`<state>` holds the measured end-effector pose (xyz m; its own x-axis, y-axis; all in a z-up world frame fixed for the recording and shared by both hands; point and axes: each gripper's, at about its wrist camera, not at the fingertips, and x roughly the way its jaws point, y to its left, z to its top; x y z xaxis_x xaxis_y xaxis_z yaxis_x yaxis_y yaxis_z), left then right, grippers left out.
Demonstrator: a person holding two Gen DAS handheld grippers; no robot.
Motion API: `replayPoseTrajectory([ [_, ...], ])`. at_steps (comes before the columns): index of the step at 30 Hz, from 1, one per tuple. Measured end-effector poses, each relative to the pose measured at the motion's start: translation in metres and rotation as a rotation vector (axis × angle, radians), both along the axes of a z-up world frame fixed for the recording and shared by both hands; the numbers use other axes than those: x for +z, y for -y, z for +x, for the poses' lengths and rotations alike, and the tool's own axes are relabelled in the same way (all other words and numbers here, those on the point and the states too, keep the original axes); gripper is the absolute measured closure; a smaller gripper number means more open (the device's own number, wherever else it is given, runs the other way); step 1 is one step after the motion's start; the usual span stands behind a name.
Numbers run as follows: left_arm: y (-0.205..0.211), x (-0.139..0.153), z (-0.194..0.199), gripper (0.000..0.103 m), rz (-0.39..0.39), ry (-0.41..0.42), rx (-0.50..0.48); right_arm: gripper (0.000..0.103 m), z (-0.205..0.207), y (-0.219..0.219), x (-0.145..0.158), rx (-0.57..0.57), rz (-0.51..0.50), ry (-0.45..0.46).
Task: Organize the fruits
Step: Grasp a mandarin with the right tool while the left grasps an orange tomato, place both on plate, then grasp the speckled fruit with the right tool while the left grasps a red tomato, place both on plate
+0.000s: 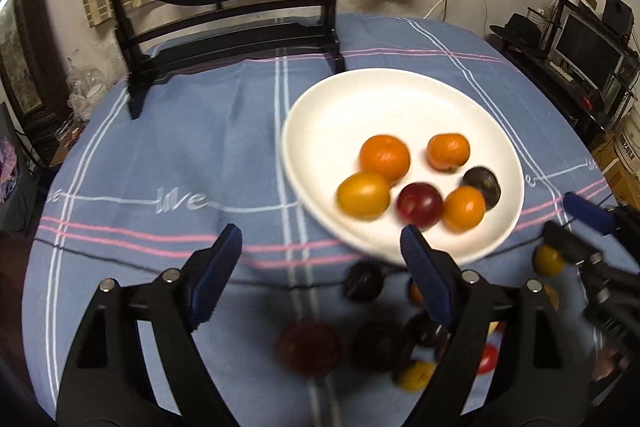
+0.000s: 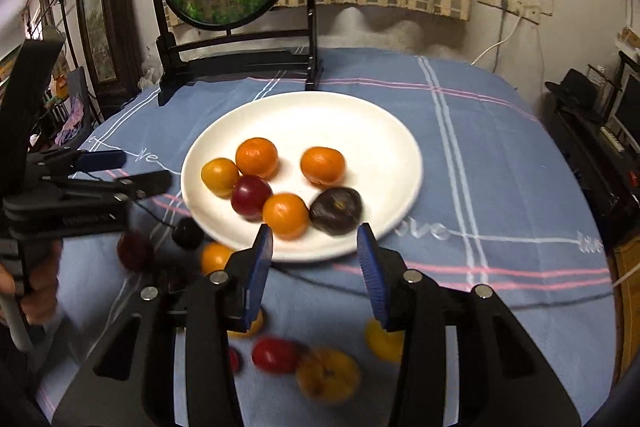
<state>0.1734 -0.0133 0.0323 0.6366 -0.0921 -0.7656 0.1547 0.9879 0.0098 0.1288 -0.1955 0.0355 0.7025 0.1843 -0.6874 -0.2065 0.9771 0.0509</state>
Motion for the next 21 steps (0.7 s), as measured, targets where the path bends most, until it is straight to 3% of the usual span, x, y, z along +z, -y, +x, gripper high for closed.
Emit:
replayPoseTrajectory([
  [10,-0.026,-0.007,-0.051,0.019,0.026,-0.003,0.024,0.057,-0.065,0.026,-0.007,-0.049,0.043,-0.003],
  [21,-0.033,-0.027,-0.078,0.019,0.029,-0.043,0.019,0.057,-0.092,0.033,-0.033,-0.063,0.069,-0.072],
])
